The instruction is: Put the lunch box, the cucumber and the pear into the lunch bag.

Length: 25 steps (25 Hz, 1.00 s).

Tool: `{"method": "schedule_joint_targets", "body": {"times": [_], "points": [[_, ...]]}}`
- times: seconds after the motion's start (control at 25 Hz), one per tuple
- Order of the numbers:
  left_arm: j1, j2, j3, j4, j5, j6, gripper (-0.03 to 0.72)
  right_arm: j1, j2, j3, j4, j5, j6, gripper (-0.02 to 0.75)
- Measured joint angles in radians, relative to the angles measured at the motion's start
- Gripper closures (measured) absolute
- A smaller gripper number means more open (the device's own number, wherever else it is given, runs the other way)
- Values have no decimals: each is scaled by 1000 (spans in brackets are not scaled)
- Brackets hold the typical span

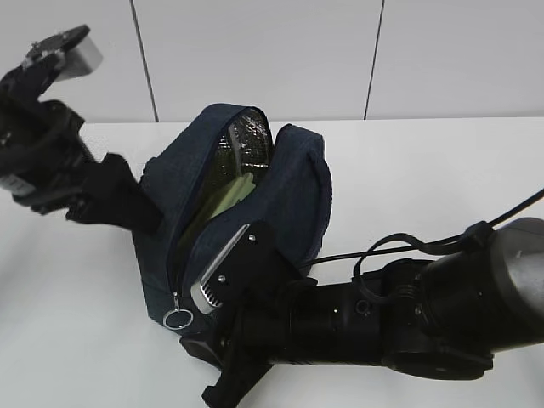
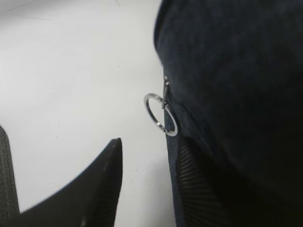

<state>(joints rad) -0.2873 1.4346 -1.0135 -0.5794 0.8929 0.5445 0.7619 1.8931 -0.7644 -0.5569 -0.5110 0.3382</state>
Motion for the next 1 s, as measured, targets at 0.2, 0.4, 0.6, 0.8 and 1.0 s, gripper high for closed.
{"method": "schedule_joint_targets", "body": {"times": [0.2,0.4,0.6,0.8,1.0], "points": [[0,-94,177,-89,-144,159,200,0,0,0,0,2,8,422],[-1,-108,265,-134,-180,240,239,3,0,0,2,5,12,422],[-17,-111,360,-139,-272,248,250,3,0,0,2,5,15,422],[-45,-111,381,-150,-318,270,251,5,0,0,2,5,23,422],[-46,-111,382,-154,-351,270,251,5,0,0,5,5,64,422]]}}
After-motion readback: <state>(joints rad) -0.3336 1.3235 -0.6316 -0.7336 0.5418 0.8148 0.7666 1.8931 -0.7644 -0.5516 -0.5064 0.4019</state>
